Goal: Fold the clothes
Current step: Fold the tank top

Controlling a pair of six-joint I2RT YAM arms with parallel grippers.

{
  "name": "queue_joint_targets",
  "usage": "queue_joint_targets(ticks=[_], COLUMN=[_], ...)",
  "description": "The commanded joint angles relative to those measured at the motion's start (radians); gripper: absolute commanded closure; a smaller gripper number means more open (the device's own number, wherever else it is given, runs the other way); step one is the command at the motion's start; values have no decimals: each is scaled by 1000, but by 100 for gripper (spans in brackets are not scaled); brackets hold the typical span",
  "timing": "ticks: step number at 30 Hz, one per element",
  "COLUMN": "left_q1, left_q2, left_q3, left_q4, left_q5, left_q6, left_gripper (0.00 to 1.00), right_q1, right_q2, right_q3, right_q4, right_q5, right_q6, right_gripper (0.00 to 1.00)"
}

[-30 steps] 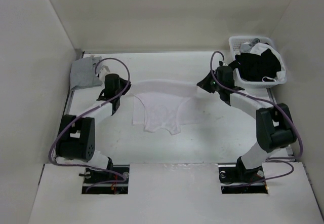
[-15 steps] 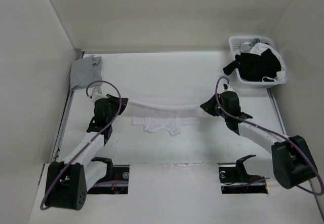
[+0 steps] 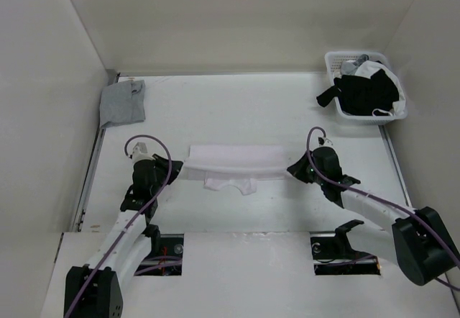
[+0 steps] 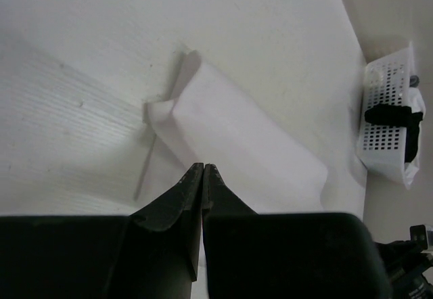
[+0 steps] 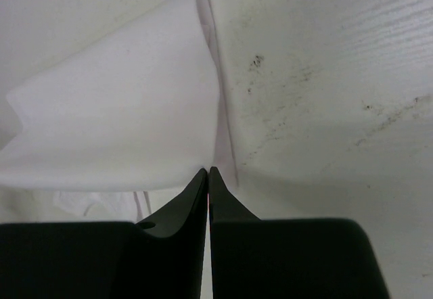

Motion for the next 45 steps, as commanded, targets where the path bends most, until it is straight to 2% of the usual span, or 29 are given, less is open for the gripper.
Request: queue_joint_targets(ticks=[1, 7, 11, 15, 18, 21, 25, 26, 28, 30, 32, 34, 41, 45], left_q1=[0, -4, 9, 56, 29, -87, -374, -448, -558, -600, -599, -580, -501, -369], left_q2=[-33, -70, -60, -102, -142, -68, 179, 254, 417, 547, 620, 654, 582, 511], left_q3=[-37, -103, -87, -42, 21, 88, 177, 205, 261, 295, 291, 246, 65, 12], left_q4=[-29, -72, -119, -175, -192, -124, 67, 118, 208, 276, 322, 367, 359, 328], left_q5=[15, 20, -6, -3, -26, -57, -169, -196, -220, -221, -207, -187, -189, -142], left_q6=[17, 9, 4, 14, 21, 1, -35, -39, -40, -43, -60, -71, -43, 24], left_gripper=[99, 98, 91, 79, 78, 78, 78, 78, 77, 77, 78, 78, 78, 77], right_q1=[7, 34, 77, 120, 135, 140, 140, 140, 135, 135, 140, 140, 187, 249], right_q2=[20, -24, -43, -61, -118, -146, -61, -23, 47, 107, 144, 173, 180, 145], right_q3=[-13, -44, -41, -30, -2, 35, 85, 96, 111, 119, 124, 127, 88, 71], right_q4=[9, -27, -82, -129, -191, -212, -173, -151, -108, -61, -30, -33, -51, -53], right_q5=[21, 27, 39, 82, 151, 206, 208, 205, 203, 203, 202, 202, 205, 202], right_q6=[32, 81, 104, 113, 101, 71, 28, 15, 9, 8, 17, 35, 96, 145], right_gripper=[94, 93, 88, 70, 58, 60, 87, 90, 90, 80, 67, 62, 63, 62])
